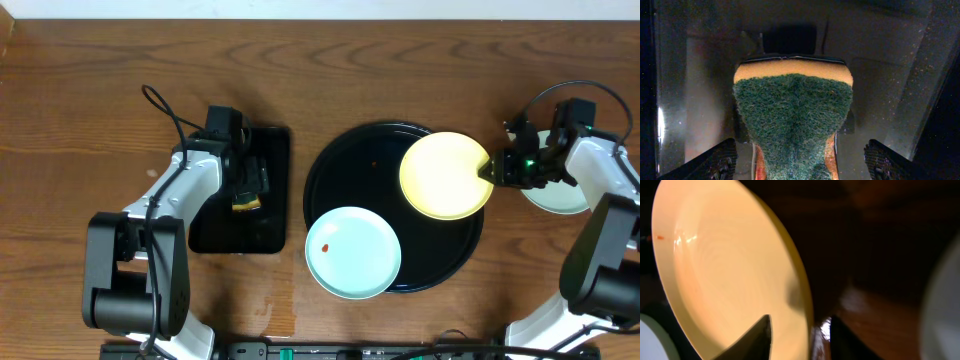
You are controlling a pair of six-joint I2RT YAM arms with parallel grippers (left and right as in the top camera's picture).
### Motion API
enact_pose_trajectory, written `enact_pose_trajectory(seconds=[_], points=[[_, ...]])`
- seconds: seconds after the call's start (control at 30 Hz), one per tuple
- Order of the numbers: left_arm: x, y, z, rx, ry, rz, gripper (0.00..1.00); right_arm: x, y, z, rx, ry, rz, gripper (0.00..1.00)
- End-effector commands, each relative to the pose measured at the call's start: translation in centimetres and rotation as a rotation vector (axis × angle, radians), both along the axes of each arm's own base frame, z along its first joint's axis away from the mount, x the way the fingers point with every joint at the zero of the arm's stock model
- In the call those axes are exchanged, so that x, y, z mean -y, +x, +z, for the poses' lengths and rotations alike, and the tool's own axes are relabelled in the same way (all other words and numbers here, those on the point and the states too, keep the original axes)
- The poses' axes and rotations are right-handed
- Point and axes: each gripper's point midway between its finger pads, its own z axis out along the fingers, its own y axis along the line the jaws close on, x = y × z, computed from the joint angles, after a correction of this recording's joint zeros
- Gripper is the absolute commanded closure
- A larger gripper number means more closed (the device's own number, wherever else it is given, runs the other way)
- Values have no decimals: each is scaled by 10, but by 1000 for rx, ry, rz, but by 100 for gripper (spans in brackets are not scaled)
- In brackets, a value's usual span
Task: Clean dirty plates on tray and stack at the side
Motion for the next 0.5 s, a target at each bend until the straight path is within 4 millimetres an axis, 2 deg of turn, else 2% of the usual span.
enact_pose_trajectory(seconds=[0.0, 0.1, 0.2, 0.33, 0.47], points=[[1, -5, -4, -14, -6, -7, 18, -6, 8, -2, 35, 44, 35, 75], [1, -5, -4, -14, -6, -7, 18, 6, 15, -6, 37, -14, -13, 83], [1, -5, -4, -14, -6, -7, 18, 11, 19, -7, 44, -40, -42, 99], [1, -5, -4, -14, -6, -7, 18, 11, 19, -4, 35, -30, -77, 99], [1, -5, -4, -14, -6, -7, 18, 9, 17, 10, 49, -42, -75, 99]])
